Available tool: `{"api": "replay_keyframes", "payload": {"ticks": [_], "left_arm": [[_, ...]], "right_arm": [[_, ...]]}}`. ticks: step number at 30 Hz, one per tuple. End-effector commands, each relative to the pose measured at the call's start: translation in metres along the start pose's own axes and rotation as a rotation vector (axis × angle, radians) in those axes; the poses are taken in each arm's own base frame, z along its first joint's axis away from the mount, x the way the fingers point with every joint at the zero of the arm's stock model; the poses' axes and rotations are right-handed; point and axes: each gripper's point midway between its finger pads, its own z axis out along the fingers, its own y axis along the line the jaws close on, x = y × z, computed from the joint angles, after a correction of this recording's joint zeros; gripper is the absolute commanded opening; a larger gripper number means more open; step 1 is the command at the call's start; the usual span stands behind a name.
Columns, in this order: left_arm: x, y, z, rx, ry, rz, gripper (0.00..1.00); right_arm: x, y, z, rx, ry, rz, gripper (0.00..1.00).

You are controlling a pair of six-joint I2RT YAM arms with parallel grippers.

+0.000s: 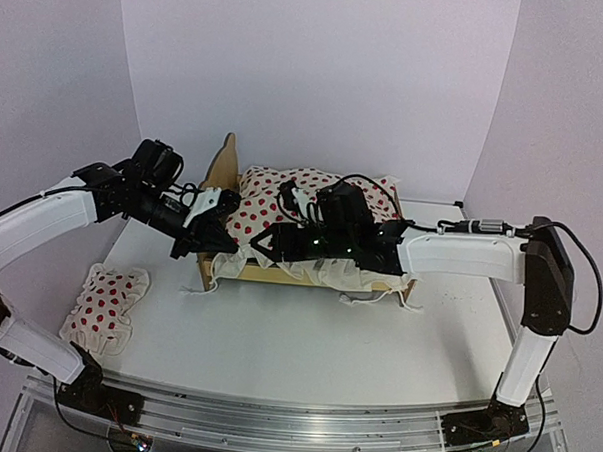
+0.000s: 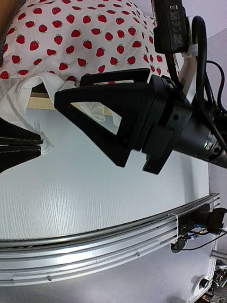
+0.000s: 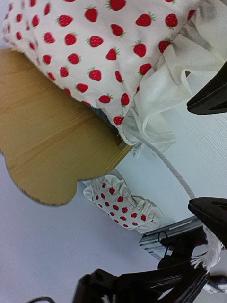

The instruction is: Set up the pet bed

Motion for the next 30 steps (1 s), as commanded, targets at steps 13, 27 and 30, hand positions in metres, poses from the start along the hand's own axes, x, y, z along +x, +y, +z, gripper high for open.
{"api": "replay_keyframes", "payload": {"ticks": [13,27,30], "left_arm": [[0.027,0.005,0.033,-0.045,0.065,0.177,0.04],[0.162,-0.019,-0.022,-0.02,0.377,-0.02,0.69],[0.207,0.001,-0.037,-0.075,0.42,-0.157,0.64]], "right_arm": [[0.056,0.004,0.046,-0.165,0.384,0.521,0.6],[0.063,-0.036,0.021,0.079,0.324,0.34,0.6],[0.061,-0.036,0.021,0.079,0.322,0.323,0.6]]}}
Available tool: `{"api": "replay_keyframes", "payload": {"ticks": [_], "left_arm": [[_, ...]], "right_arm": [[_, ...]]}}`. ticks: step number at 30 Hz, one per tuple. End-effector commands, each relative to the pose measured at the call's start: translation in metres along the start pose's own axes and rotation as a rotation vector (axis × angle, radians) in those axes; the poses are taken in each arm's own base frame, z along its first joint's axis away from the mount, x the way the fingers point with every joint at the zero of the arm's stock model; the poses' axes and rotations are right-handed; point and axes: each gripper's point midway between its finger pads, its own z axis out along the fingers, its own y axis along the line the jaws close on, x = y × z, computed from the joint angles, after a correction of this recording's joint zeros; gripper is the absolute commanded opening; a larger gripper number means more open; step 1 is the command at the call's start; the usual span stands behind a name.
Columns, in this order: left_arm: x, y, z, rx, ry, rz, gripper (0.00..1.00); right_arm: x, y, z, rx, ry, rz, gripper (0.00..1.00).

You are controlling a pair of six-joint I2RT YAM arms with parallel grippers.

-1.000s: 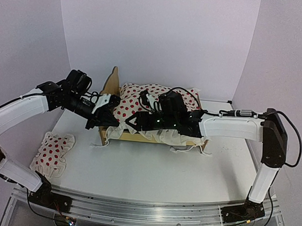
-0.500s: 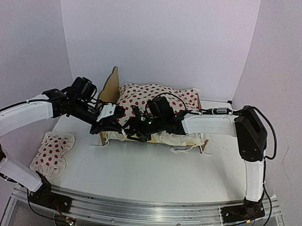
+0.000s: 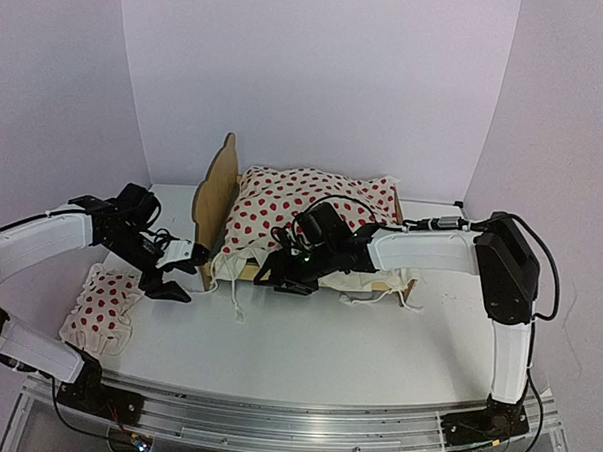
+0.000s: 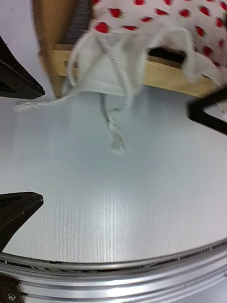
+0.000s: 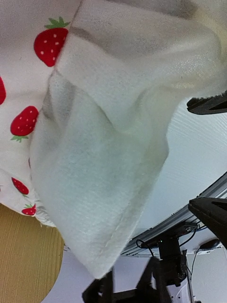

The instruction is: Set up the pet bed

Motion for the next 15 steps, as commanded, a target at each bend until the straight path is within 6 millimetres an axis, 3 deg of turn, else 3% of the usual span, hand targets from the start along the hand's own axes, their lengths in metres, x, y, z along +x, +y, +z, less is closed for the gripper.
{"api": "replay_keyframes", "payload": {"ticks": [1,4,9,12,15], "left_arm": [[0.06,0.017,0.003,-0.008,0.075,-0.142,0.62],[0.092,0.04,0.016,-0.05,0.103,-0.231,0.62],[0.113,0.071,0.044,-0.077,0.135,-0.239,0.65],[0.12,0.08,0.056,-0.071,0.15,-0.246,0.65],[0.127,0.076,0.066,-0.061,0.175,-0.245,0.62]], "right_arm": [[-0.017,0.022,-0.024,-0.01,-0.059,-0.079,0.6],[-0.017,0.022,-0.026,-0.005,-0.064,-0.089,0.59],[-0.016,0.02,-0.031,0.009,-0.074,-0.106,0.6],[-0.015,0.02,-0.034,0.012,-0.079,-0.111,0.59],[-0.014,0.017,-0.037,0.022,-0.086,-0.107,0.59]]}}
